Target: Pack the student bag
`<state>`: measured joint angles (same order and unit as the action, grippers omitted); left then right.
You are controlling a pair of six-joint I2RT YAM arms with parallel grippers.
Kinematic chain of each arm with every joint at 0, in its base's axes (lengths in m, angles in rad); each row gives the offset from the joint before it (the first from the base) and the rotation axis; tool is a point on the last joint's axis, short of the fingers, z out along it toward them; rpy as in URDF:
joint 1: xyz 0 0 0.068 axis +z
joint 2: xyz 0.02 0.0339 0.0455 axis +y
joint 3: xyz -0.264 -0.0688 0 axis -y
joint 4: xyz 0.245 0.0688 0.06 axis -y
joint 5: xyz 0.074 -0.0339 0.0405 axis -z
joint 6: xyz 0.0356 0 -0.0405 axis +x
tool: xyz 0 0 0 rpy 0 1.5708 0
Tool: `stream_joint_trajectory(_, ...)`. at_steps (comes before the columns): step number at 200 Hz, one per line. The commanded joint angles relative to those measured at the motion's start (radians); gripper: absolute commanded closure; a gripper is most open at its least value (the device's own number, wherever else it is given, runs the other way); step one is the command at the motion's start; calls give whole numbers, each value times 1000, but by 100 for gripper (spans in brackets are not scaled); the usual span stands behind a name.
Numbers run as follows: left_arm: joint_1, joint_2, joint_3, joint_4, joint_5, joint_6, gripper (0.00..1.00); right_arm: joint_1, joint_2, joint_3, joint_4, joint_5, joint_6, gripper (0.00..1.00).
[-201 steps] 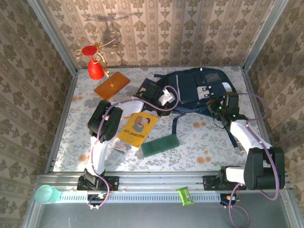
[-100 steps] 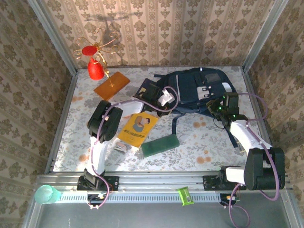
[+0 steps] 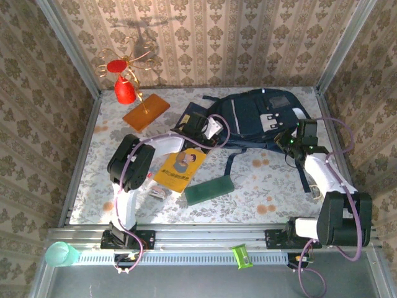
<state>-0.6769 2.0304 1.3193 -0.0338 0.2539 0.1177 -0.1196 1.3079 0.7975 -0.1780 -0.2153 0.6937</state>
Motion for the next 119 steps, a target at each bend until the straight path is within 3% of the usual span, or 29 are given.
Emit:
stream_joint_trajectory(1,5,-46,-21,-69,-98,-47,100,-35,63,108,-25,65,-138,90)
stream_joint_trajectory(42,-52,-81,-51,-39,42,-122,100,-45,225,231,-125,49,-202,78)
stream_joint_trajectory(75,-101,-86,-33,-38,67,-160,100,-49,204,237,-156,48,-188,51)
stream_joint_trajectory(104,-130,-82,-19,-25,51,-181,100,-45,131,197,-151,-84,-107,23)
stream_joint_trajectory(119,-139,-89,-31,1,40,-193,100,-31,75,133,-133,-129,-58,14)
